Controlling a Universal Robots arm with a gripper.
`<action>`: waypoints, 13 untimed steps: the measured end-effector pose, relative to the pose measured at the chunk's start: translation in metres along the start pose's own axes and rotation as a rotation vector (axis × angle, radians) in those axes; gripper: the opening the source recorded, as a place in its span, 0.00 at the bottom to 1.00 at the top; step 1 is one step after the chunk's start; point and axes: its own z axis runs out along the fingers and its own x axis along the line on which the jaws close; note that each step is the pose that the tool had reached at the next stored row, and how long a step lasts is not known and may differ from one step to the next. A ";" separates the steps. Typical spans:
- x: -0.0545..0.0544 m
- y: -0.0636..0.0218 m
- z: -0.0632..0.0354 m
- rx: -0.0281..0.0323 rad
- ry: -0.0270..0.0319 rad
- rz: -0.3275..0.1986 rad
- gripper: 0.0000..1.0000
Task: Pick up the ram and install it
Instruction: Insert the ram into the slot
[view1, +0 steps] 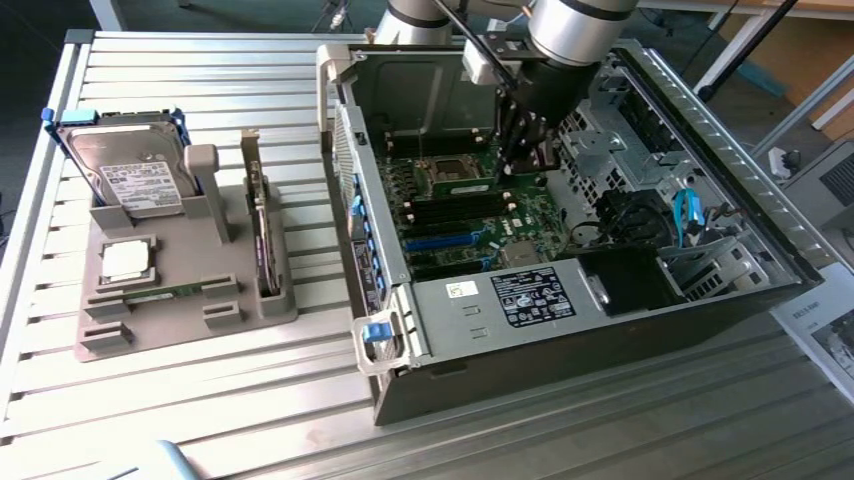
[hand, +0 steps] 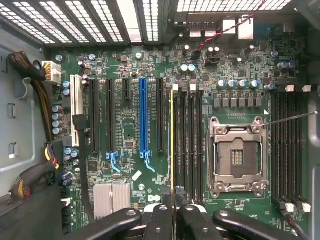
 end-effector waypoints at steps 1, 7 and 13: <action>0.000 0.0002 0.0011 0.0000 0.0000 0.000 0.12; 0.000 0.0014 0.0105 0.0000 0.0015 0.000 0.12; -0.001 0.0026 0.0214 0.0000 0.0028 0.000 0.12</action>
